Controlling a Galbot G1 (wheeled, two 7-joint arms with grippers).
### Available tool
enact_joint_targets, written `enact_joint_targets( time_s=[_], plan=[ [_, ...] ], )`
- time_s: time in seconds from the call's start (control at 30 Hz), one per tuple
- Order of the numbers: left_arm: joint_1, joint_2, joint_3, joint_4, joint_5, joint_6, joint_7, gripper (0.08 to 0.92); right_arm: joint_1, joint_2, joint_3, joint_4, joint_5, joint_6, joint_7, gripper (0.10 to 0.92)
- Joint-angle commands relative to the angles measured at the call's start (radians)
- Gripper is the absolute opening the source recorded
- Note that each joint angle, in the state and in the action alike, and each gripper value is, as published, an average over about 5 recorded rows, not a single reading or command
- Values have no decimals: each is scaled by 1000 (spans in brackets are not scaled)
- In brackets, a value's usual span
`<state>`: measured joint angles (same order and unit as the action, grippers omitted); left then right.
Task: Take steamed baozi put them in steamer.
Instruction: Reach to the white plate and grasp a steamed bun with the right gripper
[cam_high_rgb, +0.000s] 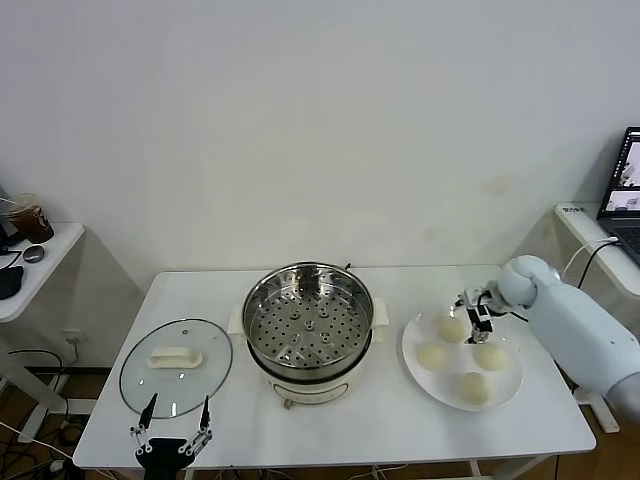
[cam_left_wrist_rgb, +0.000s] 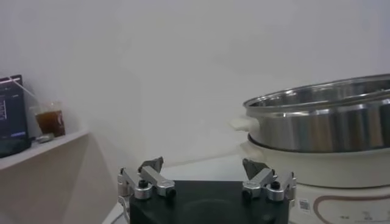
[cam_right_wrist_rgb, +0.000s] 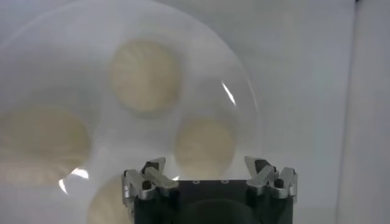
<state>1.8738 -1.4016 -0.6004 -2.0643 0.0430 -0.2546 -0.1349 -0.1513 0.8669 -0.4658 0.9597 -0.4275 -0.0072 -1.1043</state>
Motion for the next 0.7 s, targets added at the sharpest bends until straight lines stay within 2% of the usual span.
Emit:
enact_joint_targets(
  time_s=[0.03, 0.3, 0.57, 0.7],
  plan=[
    [1, 0, -1, -1, 2, -1, 0, 823, 52, 41, -61, -70, 4, -13, -8, 775],
    [2, -2, -6, -4, 4, -3, -2, 823, 49, 66, -63, -94, -2, -26, 8, 724],
    [9, -4, -7, -10, 9, -8, -3, 823, 49, 69, -77, -91, -1, -34, 4, 582],
    [10, -4, -8, -13, 10, -10, -3, 823, 54, 60, -82, -74, 9, -34, 2, 542]
  ],
)
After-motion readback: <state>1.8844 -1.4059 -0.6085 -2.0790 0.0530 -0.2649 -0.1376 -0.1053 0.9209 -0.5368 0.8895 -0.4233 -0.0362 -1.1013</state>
